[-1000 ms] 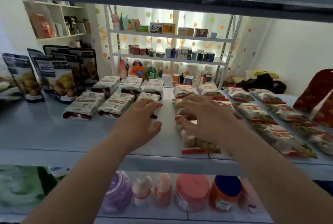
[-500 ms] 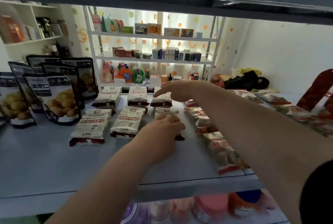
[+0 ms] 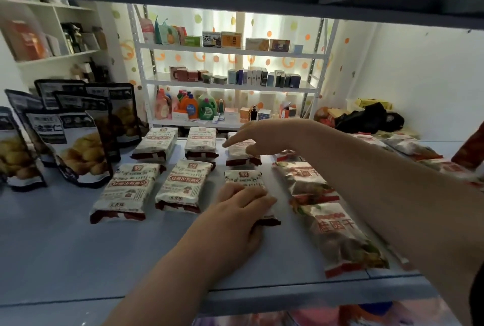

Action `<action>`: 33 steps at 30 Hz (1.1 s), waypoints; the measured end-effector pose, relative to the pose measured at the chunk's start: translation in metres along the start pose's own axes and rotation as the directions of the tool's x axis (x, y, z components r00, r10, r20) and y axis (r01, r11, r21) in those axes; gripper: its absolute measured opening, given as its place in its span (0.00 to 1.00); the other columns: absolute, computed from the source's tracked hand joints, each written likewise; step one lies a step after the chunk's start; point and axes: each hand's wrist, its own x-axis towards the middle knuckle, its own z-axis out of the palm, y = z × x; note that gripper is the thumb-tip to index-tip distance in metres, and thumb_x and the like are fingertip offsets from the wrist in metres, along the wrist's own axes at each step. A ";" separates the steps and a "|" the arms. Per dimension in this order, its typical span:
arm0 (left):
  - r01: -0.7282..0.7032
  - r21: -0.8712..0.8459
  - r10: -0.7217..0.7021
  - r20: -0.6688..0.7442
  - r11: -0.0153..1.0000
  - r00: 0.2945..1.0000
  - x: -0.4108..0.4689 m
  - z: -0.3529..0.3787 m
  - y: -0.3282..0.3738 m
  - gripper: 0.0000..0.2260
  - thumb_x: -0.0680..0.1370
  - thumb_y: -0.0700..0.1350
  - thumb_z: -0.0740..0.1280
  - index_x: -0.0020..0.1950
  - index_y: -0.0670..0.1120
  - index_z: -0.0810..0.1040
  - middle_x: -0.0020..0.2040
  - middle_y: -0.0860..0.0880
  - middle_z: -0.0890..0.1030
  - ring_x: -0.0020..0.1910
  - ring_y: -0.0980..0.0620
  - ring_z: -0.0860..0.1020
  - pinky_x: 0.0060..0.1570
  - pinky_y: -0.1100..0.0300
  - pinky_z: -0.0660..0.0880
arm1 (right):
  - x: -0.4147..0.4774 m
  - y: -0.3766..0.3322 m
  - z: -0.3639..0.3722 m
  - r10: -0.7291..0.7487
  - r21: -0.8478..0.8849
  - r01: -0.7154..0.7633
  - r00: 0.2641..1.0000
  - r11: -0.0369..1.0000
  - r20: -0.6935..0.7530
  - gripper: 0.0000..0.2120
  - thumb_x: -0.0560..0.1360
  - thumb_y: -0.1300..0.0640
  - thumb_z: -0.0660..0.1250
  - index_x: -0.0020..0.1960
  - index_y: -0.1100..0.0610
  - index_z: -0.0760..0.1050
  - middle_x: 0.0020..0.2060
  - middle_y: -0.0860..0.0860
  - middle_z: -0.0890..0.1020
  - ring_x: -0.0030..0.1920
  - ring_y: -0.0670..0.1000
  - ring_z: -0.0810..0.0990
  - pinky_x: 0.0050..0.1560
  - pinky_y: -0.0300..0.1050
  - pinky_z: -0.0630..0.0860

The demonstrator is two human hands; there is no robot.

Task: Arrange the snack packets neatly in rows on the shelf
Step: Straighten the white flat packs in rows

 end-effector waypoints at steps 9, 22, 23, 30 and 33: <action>-0.047 -0.012 0.047 0.017 0.999 0.999 -0.001 -0.001 0.002 0.23 0.75 0.52 0.58 0.69 0.55 0.72 0.69 0.61 0.71 0.70 0.58 0.62 0.67 0.70 0.58 | 0.005 0.003 0.003 -0.013 0.087 0.007 0.998 0.996 0.064 0.20 0.82 0.56 0.60 0.70 0.37 0.71 0.72 0.45 0.70 0.65 0.48 0.72 0.67 0.49 0.68; -0.078 0.015 0.078 -0.004 0.997 0.997 0.000 -0.002 0.008 0.21 0.75 0.51 0.58 0.68 0.54 0.74 0.66 0.58 0.73 0.68 0.56 0.65 0.66 0.69 0.58 | -0.013 -0.004 0.008 -0.005 0.033 0.004 1.000 0.999 0.025 0.20 0.82 0.53 0.62 0.70 0.35 0.70 0.72 0.44 0.71 0.66 0.47 0.73 0.65 0.47 0.69; -0.076 0.017 0.076 -0.007 0.997 0.997 0.000 -0.002 0.008 0.21 0.75 0.51 0.58 0.68 0.54 0.74 0.66 0.58 0.73 0.68 0.56 0.65 0.66 0.68 0.59 | -0.014 -0.004 0.008 -0.005 0.037 0.004 1.000 0.999 0.025 0.20 0.81 0.53 0.62 0.70 0.35 0.70 0.71 0.44 0.71 0.65 0.47 0.73 0.63 0.46 0.69; -0.079 0.049 0.079 -0.004 0.996 0.997 -0.001 -0.004 0.010 0.21 0.75 0.49 0.61 0.68 0.52 0.74 0.66 0.56 0.74 0.67 0.54 0.66 0.66 0.69 0.56 | -0.014 -0.005 0.005 -0.009 0.042 0.008 0.999 0.999 0.031 0.21 0.81 0.55 0.63 0.70 0.36 0.71 0.71 0.43 0.72 0.63 0.46 0.73 0.57 0.43 0.66; -0.093 0.052 0.094 -0.018 0.994 0.995 -0.001 -0.002 0.011 0.20 0.75 0.49 0.62 0.68 0.51 0.74 0.66 0.55 0.74 0.66 0.53 0.68 0.66 0.63 0.64 | -0.009 -0.007 0.002 0.008 0.005 -0.008 0.999 1.000 0.042 0.21 0.81 0.55 0.63 0.70 0.36 0.71 0.69 0.44 0.74 0.56 0.44 0.73 0.51 0.41 0.65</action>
